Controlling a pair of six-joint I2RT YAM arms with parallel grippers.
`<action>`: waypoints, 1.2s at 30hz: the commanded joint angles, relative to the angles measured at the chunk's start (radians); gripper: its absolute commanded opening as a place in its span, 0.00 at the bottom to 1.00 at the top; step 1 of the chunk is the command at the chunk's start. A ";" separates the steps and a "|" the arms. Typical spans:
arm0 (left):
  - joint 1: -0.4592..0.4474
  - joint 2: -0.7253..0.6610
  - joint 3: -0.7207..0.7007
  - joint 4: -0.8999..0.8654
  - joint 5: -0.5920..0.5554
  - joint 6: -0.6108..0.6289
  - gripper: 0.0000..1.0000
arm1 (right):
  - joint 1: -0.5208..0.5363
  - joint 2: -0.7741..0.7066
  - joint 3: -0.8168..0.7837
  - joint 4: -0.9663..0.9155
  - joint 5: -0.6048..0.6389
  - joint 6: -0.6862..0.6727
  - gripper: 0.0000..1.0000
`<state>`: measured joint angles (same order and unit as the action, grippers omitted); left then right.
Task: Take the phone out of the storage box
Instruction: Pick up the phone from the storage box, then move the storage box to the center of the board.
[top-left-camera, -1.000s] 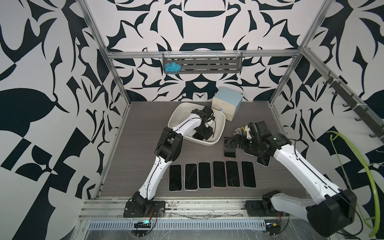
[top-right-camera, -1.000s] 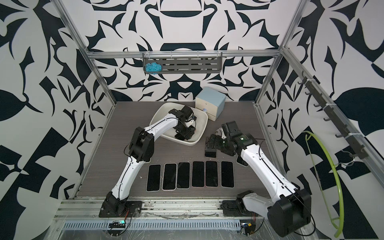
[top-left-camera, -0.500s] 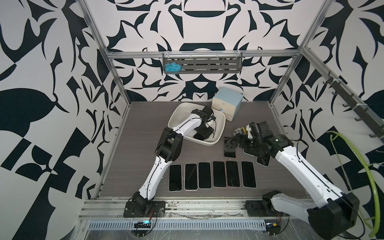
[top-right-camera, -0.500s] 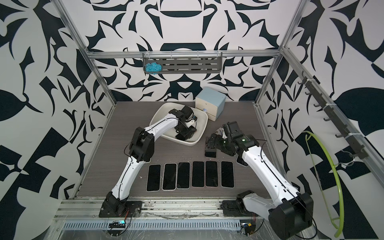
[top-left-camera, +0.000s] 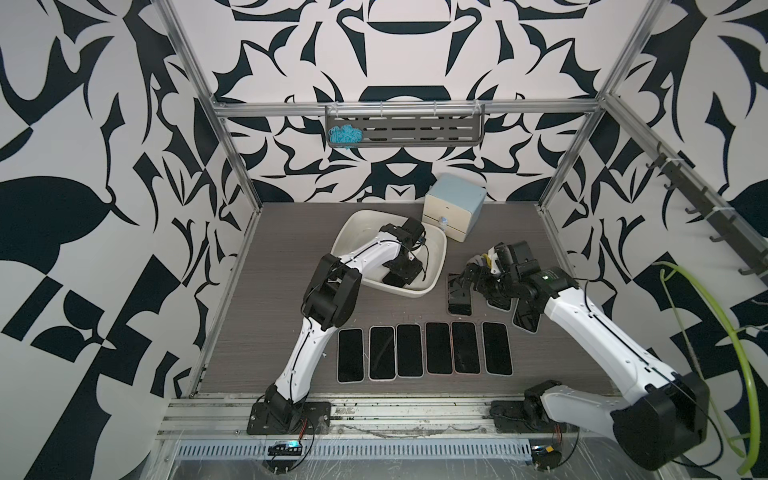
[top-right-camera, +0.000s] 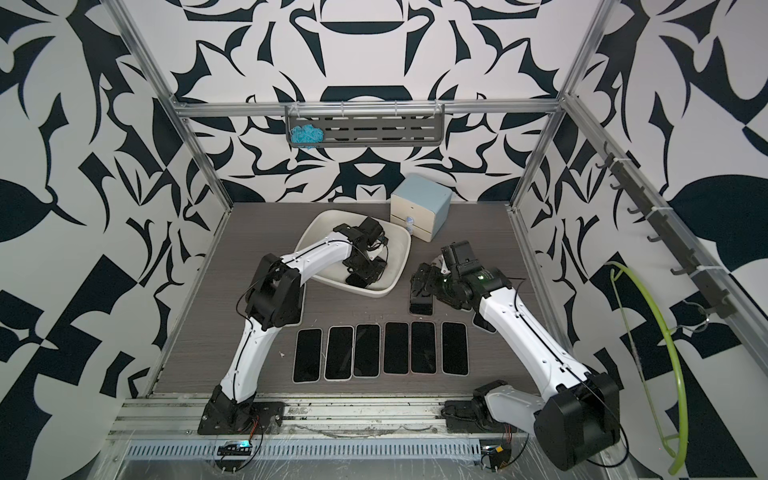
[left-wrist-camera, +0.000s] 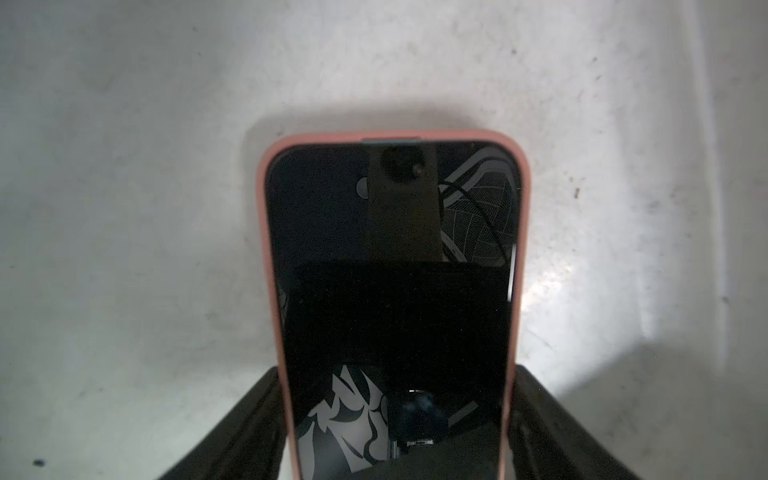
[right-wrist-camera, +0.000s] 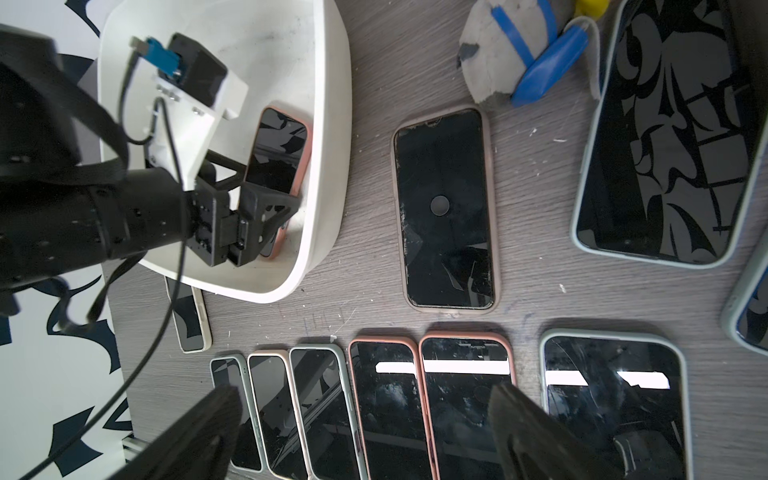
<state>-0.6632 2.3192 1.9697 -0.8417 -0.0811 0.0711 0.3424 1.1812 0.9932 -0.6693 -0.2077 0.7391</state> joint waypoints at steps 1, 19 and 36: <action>0.017 -0.104 0.012 0.085 0.070 -0.071 0.71 | 0.004 -0.014 0.008 0.032 -0.013 0.014 0.99; 0.059 -0.590 -0.304 0.048 0.161 -0.256 0.72 | 0.133 0.305 0.138 0.130 -0.053 0.024 0.99; 0.056 -1.173 -0.823 -0.084 0.081 -0.427 0.74 | 0.282 1.192 1.210 0.128 -0.036 0.015 0.99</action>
<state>-0.6052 1.1610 1.1614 -0.9020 0.0120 -0.3340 0.6025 2.3440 1.9942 -0.5182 -0.2169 0.7700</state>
